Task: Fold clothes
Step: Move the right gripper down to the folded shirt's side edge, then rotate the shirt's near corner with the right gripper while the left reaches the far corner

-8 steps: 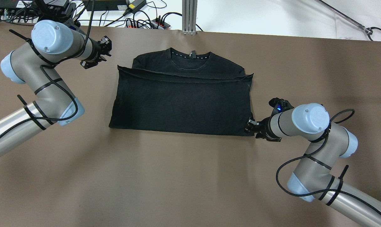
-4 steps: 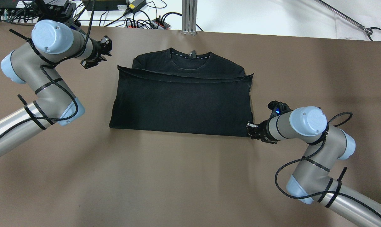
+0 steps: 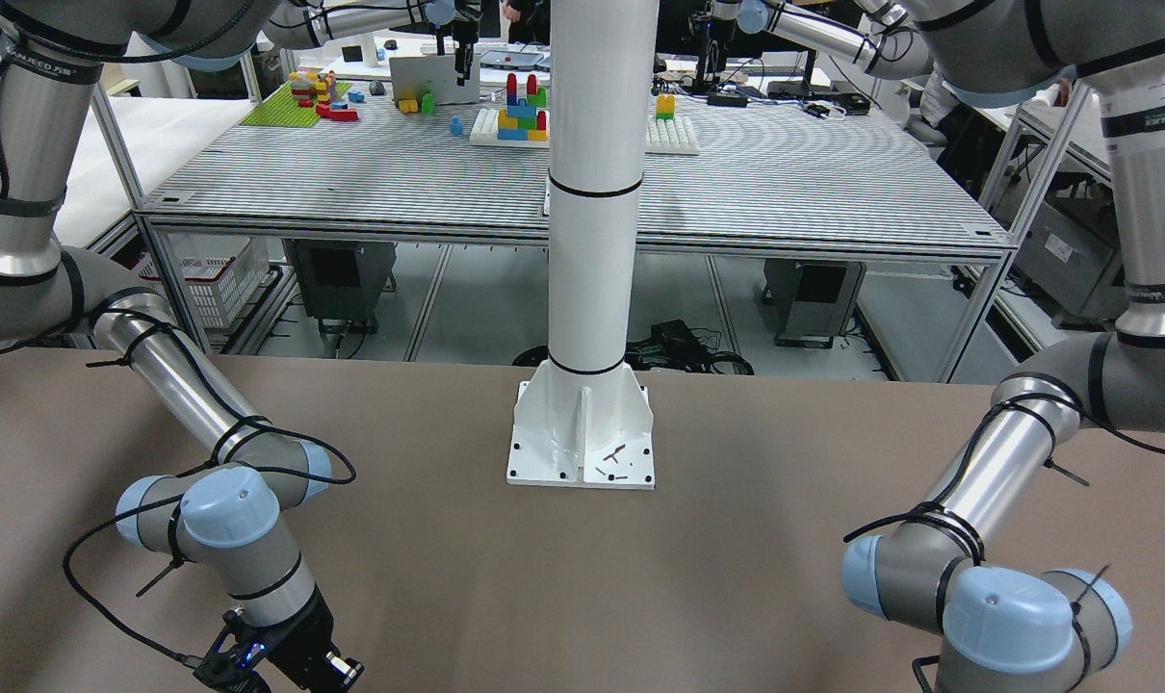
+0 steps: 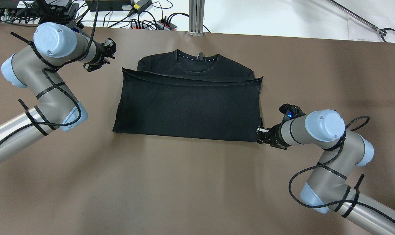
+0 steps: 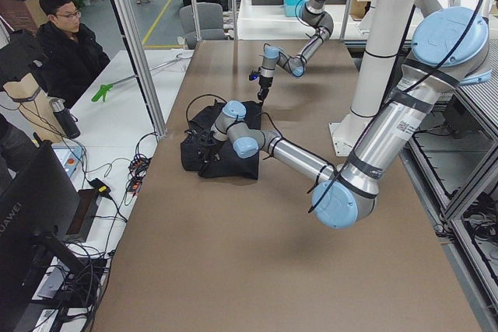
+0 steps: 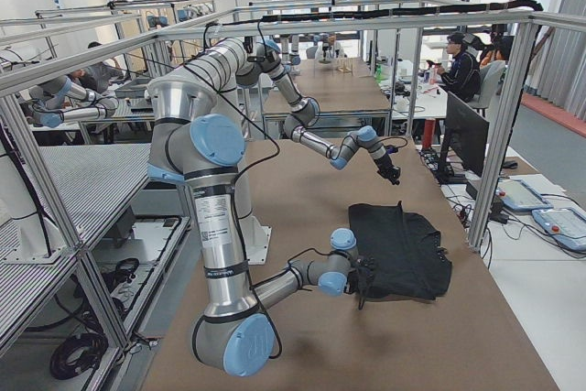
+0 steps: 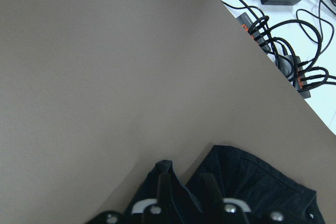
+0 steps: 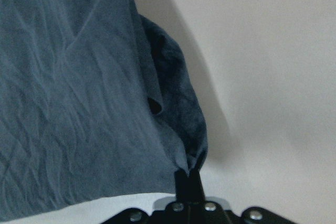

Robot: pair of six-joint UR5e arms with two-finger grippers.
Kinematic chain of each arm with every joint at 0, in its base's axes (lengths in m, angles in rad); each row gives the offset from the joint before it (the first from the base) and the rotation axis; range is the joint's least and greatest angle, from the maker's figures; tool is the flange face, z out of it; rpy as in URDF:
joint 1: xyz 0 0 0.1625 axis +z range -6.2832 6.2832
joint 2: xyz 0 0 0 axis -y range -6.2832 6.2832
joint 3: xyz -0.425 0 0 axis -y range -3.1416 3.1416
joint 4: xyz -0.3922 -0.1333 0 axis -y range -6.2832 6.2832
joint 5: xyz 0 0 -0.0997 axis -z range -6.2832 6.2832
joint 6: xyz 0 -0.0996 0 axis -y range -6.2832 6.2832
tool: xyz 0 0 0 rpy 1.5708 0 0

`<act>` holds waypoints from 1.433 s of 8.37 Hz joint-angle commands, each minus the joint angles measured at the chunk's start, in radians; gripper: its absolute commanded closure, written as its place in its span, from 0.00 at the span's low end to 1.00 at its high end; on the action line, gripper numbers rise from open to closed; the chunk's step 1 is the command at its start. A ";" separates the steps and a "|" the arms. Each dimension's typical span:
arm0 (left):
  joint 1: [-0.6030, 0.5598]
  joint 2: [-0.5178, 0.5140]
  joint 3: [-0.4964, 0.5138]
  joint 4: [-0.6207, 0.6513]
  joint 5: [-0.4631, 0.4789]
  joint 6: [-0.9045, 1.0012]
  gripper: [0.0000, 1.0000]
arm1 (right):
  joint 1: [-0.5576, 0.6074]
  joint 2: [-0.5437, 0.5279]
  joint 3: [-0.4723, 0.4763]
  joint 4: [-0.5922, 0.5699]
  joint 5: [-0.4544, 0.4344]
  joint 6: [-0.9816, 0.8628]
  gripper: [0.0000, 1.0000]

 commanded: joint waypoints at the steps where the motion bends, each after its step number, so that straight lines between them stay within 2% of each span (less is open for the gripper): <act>1: 0.003 0.002 -0.003 0.000 0.002 -0.004 0.68 | -0.003 -0.117 0.165 0.000 0.170 0.003 1.00; 3: 0.006 0.002 -0.010 0.000 -0.002 -0.015 0.68 | -0.037 -0.122 0.199 0.006 0.395 0.071 1.00; 4: 0.004 0.003 -0.012 0.000 -0.006 -0.015 0.68 | -0.040 -0.125 0.224 0.044 0.495 0.078 1.00; 6: 0.004 0.008 -0.014 0.000 -0.007 -0.015 0.68 | -0.139 -0.160 0.337 0.074 0.527 0.188 1.00; 7: 0.004 0.010 -0.015 0.001 -0.007 -0.017 0.68 | -0.205 -0.155 0.353 0.074 0.522 0.240 1.00; 8: 0.006 0.010 -0.032 0.027 -0.009 -0.017 0.68 | -0.256 -0.160 0.351 0.074 0.512 0.243 0.50; 9: 0.015 0.008 -0.079 0.120 -0.012 -0.017 0.68 | -0.262 -0.163 0.353 0.074 0.512 0.240 0.06; 10: 0.047 0.011 -0.122 0.170 -0.012 -0.018 0.68 | -0.267 -0.161 0.353 0.074 0.513 0.240 0.05; 12: 0.111 0.052 -0.189 0.173 -0.006 -0.075 0.67 | -0.253 -0.157 0.348 0.074 0.510 0.240 0.05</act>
